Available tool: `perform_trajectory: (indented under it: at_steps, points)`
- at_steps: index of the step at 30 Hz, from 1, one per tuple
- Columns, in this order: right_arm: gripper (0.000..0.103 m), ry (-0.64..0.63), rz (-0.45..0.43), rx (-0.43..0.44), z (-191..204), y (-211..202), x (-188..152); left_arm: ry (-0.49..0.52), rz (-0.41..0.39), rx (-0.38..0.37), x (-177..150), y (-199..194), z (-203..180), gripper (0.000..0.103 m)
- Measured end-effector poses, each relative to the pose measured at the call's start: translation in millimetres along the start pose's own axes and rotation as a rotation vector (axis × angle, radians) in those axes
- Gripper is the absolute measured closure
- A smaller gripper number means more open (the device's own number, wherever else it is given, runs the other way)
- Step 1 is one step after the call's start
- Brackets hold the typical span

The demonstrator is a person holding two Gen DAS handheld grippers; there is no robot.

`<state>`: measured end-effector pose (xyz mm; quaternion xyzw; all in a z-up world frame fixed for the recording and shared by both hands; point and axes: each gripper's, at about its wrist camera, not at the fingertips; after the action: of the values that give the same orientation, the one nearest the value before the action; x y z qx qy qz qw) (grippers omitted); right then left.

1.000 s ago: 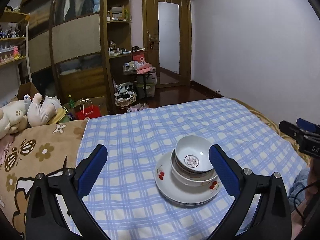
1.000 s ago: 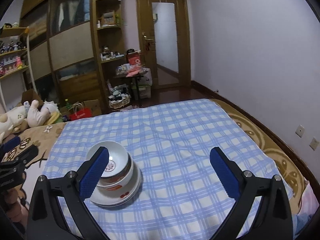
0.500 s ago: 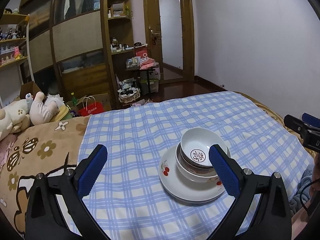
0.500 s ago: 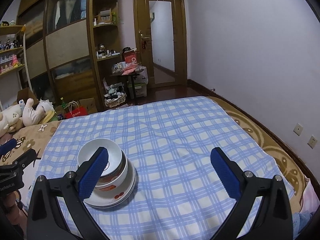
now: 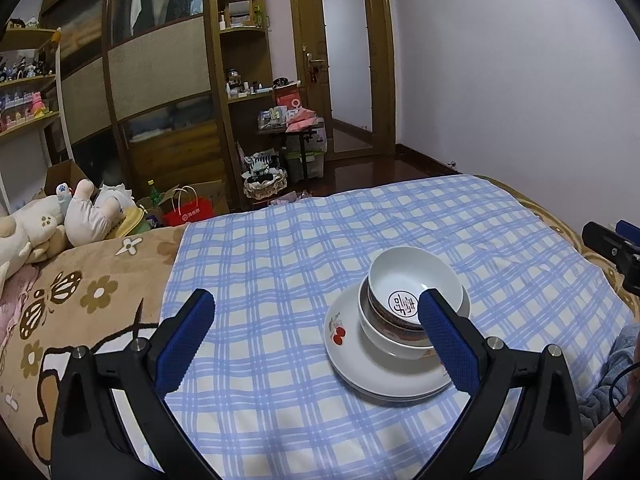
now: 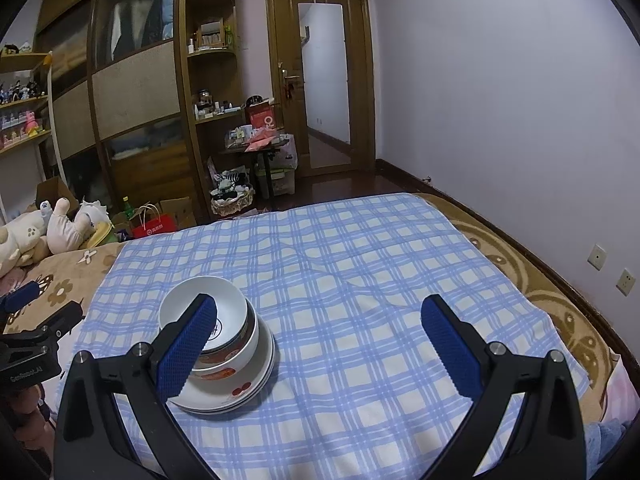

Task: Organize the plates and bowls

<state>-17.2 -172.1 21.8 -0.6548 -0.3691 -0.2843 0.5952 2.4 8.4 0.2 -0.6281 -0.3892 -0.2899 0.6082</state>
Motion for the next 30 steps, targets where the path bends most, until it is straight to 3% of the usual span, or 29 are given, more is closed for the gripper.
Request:
perform_trajectory:
  at_steps: [30]
  points:
    - [0.000,-0.001,-0.007,-0.008,1.5,-3.6,-0.3,-0.002,-0.015,0.009,-0.6,-3.3,4.3,0.003]
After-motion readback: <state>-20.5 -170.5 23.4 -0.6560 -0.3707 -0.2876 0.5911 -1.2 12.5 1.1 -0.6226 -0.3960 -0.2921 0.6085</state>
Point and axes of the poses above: each gripper's, at about its wrist camera, not at the fingertips, and y roughly the way its jaws point, z to its left, x to its top, and after that the axes turned 11 degrees about -y, right-handed
